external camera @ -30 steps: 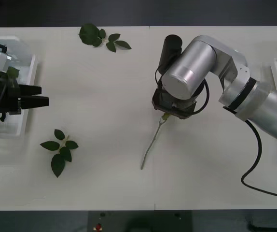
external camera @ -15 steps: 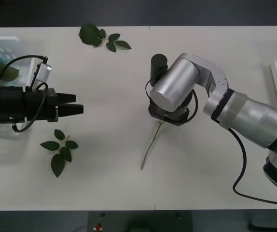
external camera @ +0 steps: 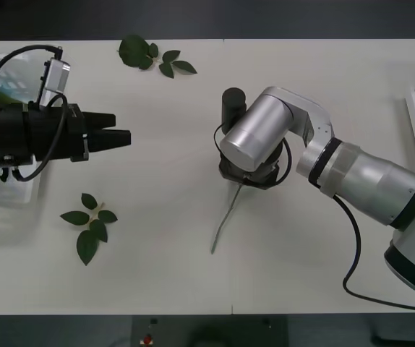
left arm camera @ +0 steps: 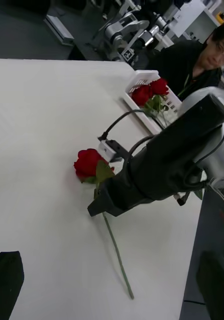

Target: Put the red flowers into the right box and the blue flowers into the left box

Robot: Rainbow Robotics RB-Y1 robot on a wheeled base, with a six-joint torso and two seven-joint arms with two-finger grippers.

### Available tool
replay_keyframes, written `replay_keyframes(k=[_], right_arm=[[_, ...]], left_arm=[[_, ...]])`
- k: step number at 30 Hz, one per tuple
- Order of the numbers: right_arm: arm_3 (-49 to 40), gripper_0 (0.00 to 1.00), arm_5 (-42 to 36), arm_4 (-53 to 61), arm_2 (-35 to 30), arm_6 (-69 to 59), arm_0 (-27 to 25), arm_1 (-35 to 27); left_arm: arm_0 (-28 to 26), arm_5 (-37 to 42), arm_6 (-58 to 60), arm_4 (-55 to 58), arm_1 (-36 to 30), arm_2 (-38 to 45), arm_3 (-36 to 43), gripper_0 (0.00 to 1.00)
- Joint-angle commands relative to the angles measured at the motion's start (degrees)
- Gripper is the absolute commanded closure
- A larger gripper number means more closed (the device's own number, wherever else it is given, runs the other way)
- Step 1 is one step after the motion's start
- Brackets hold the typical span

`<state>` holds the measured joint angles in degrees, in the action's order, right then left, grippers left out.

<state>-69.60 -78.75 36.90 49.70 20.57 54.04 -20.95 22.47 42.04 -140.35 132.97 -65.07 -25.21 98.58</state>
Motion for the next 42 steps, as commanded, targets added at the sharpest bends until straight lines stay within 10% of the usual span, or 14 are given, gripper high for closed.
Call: replay_keyframes(k=[1,10,14,20,32,42], right_arm=[[-0.6,0.17,1.0,-0.9,0.7,3.3,-1.0,0.6],[-0.6,0.19,1.3,-1.9,0.9,4.6,-2.3,0.7],[-0.6,0.7,1.3,-2.1,0.8,4.8,-2.4,0.7],[-0.6,1.0,1.3,-3.1,0.9,4.9,-2.7,0.8],[-1.0,1.0,1.0,-2.2,0.4,5.4,-0.9,-1.5],[-2.0,1.0,-3.3,14.9,-0.8,19.6,9.2,-18.0]], left_arm=[[4.3,-6.1,-2.8,4.1,-4.2,-3.3,4.4,0.0],[8.7,-15.2,-2.8,8.6,-6.6,-8.5,8.4,0.0],[9.5,-15.2,-2.8,10.0,-7.3,-8.5,8.3,0.0],[10.2,-15.4,-3.2,12.5,-7.7,-8.5,8.3,0.0],[10.3,-15.5,-3.8,12.1,-7.5,-8.5,8.4,0.0],[10.2,-15.4,-3.9,12.0,-6.7,-8.5,8.9,0.0]])
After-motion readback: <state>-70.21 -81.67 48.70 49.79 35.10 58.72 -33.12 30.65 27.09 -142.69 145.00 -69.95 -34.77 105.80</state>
